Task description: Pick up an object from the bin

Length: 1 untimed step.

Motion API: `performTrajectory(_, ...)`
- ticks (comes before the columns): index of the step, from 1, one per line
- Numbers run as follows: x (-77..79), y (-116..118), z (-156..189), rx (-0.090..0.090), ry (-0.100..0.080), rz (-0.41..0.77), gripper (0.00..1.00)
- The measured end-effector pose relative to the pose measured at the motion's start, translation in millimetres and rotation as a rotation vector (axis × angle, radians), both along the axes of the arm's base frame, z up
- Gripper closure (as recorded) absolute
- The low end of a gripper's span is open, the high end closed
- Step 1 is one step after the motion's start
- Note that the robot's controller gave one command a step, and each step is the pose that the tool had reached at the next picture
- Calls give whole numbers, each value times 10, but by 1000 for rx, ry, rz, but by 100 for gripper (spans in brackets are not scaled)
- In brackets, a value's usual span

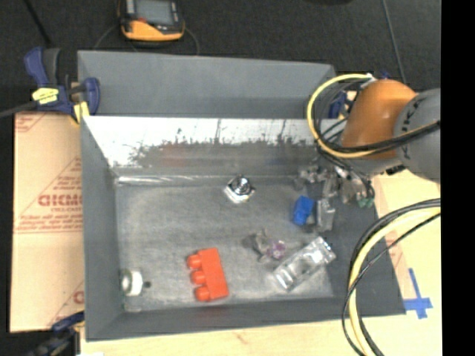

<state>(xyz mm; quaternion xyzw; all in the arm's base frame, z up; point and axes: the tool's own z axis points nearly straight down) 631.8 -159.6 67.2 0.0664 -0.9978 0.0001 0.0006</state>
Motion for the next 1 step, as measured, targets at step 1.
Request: performTrajectory(1,20,-6,40,-2,-7,2,100)
